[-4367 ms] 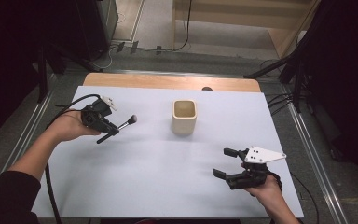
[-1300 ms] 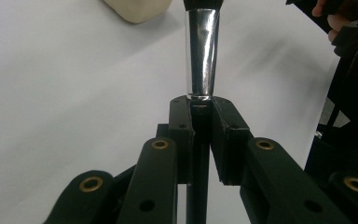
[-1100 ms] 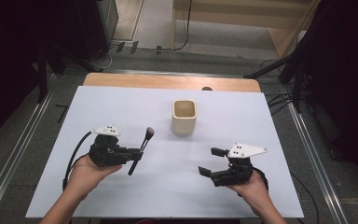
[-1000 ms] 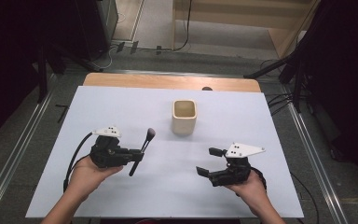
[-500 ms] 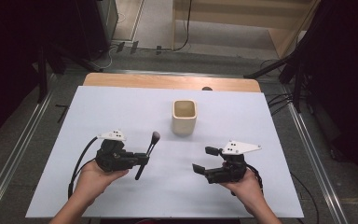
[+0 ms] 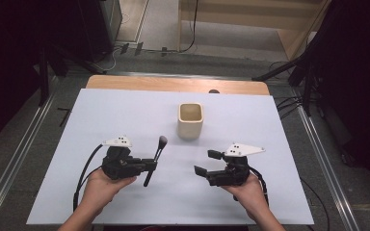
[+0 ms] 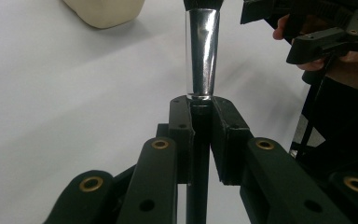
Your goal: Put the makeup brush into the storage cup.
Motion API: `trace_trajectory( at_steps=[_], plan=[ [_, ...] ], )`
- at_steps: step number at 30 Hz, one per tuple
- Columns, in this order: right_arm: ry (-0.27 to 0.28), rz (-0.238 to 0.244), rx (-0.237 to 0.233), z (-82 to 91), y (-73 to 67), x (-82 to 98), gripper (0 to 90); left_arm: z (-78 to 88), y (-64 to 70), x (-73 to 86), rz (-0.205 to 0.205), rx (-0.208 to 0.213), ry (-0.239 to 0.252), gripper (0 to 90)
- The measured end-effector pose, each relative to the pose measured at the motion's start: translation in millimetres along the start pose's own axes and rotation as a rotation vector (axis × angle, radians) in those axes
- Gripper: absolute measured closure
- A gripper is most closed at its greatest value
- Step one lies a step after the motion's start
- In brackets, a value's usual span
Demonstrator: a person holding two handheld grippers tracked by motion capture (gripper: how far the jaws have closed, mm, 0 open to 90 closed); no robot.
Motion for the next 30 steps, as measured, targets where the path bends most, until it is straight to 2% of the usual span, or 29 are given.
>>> trace_trajectory(
  at_steps=[11,18,30],
  plan=[
    [0.039,-0.05,-0.013,-6.9,-4.3,-9.4,18.6,-8.6,3.5,0.7,0.011,0.004,0.007,80.2],
    [0.037,-0.057,0.009,-10.8,-7.3,-14.0,18.6,-10.1,5.0,-0.3,0.025,0.016,0.016,80.2],
    [0.056,-0.09,-0.027,-15.3,-13.7,-20.4,21.9,-14.2,8.2,-1.8,0.029,0.024,0.025,80.1]
  ],
)
Point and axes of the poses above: each handheld gripper's, and its own axes: z roughly backward along the jaws, x roughly out of its underside, y roughly to its right, the point moved 9 cm from there along -z, roughly forward along the jaws, and after that the axes turned 4 degrees about -y, right-handed, at the moved point
